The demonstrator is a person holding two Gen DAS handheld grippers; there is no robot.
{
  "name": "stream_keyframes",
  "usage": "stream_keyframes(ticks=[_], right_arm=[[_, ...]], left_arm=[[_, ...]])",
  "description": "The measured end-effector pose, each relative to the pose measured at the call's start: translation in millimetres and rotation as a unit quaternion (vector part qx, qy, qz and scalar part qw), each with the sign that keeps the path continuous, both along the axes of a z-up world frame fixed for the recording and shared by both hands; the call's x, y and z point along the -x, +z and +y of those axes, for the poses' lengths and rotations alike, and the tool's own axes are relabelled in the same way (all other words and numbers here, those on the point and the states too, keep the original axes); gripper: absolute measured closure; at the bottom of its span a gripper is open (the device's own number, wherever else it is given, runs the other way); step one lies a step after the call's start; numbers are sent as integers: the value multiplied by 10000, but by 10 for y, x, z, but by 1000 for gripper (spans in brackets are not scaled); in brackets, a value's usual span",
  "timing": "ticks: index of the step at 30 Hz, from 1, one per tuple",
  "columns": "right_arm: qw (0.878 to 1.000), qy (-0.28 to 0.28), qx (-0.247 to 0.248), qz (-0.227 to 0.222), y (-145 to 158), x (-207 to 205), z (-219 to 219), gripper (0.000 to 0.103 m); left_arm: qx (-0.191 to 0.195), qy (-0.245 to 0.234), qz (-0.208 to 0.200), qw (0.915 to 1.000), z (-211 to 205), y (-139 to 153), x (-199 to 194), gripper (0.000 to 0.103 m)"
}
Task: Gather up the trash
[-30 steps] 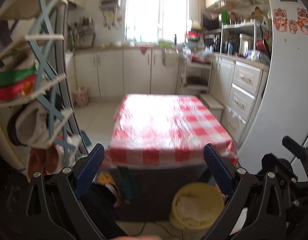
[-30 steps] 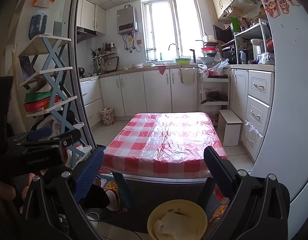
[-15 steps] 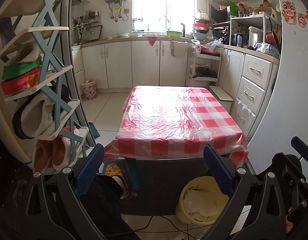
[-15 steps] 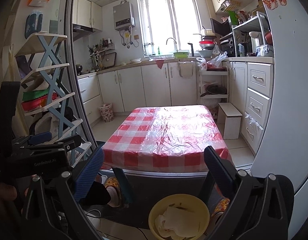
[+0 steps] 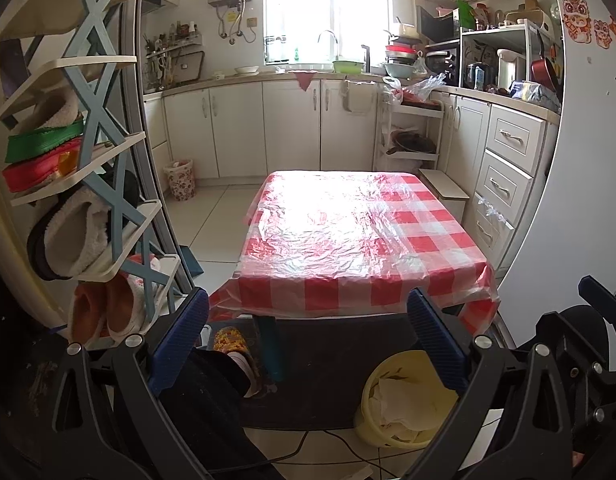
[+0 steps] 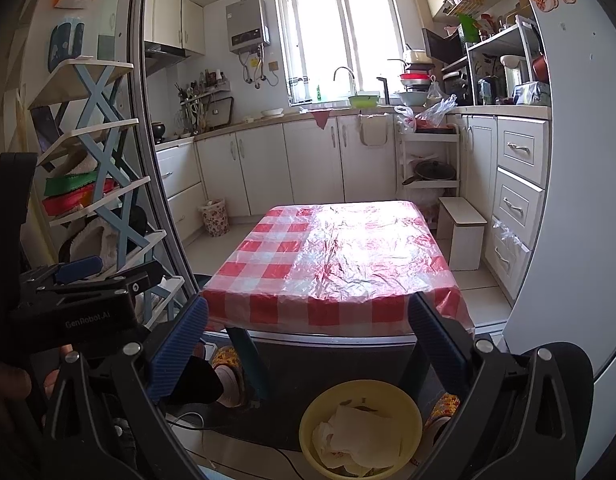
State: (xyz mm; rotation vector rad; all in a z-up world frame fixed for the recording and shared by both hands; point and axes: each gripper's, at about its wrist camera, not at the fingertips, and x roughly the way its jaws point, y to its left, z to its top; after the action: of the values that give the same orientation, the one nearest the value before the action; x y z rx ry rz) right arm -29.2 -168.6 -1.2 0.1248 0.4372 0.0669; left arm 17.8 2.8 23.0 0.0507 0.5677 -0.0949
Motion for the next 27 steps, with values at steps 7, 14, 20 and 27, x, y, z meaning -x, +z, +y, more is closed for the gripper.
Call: stream_keyframes(ticks=[7,14,20,27], right_arm=[[10000,17,9,37,-26,-5,19,7],[10000,21,1,69,-42,-15,33,7],[9999,21,-15,119,-62,-27,38,7],[9999,26,-27,166,-74,-40,41,7]], left_arm=[[-85,68,26,9999,1,-4,-12,8],[-176,158,165,9996,1,-26,-54,8],[-186,174,214,9994,12,-34,-70,8],[-190,172,218,9994,15,-37,-74,8]])
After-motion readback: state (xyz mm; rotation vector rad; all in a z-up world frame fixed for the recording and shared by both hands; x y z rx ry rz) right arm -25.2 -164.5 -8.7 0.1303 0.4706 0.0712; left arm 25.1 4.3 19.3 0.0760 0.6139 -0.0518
